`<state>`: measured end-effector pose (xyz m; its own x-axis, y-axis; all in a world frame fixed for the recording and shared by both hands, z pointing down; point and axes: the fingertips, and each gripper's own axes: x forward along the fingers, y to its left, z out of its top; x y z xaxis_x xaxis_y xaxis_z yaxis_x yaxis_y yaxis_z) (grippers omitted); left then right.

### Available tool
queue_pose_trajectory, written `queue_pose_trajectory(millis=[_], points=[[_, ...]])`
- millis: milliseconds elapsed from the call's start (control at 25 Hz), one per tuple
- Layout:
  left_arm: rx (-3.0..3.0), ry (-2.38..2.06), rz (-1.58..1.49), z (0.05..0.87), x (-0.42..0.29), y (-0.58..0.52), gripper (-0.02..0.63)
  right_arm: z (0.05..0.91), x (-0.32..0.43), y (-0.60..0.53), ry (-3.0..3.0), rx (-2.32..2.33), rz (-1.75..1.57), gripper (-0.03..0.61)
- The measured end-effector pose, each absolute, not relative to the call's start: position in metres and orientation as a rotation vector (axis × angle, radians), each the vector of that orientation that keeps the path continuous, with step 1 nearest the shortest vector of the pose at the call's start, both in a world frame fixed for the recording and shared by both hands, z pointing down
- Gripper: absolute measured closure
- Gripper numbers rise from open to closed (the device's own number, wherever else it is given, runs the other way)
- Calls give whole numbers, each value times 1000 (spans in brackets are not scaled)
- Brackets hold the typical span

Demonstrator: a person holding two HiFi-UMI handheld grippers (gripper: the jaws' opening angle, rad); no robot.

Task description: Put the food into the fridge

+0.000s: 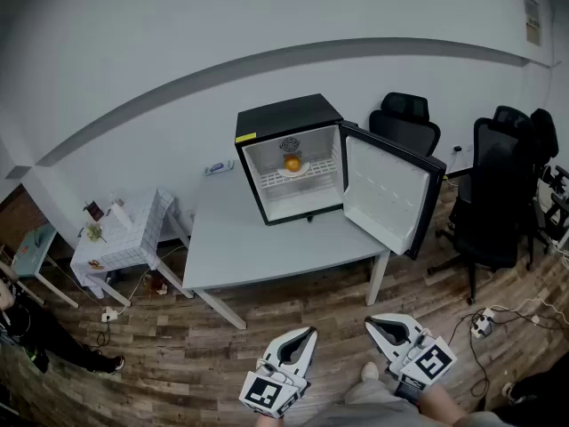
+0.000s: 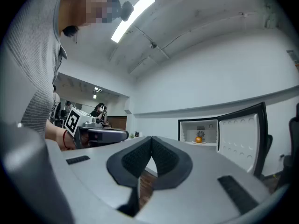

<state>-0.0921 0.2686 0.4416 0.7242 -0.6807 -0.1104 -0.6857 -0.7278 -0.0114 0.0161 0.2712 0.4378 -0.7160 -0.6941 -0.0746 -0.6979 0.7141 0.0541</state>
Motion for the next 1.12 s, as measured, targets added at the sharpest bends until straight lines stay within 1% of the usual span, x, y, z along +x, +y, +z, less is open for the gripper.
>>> queue_pose_trajectory(millis=[240, 440, 640, 960, 1120], points=[[-2924, 1174, 78, 459, -100, 271, 603, 443, 7, 272, 2873, -1152, 98, 566], [-3007, 1173, 150, 471, -93, 278, 601, 450, 6, 276, 2881, -1149, 74, 566], [-3036, 1117, 127, 475, -80, 282, 603, 452, 9, 276, 2881, -1159, 59, 566], [-3027, 1114, 134, 472, -80, 279, 603, 451, 10, 278, 2874, -1151, 113, 566], [-3028, 1118, 129, 473, -80, 278, 603, 463, 0, 282, 2985, -1097, 159, 566]])
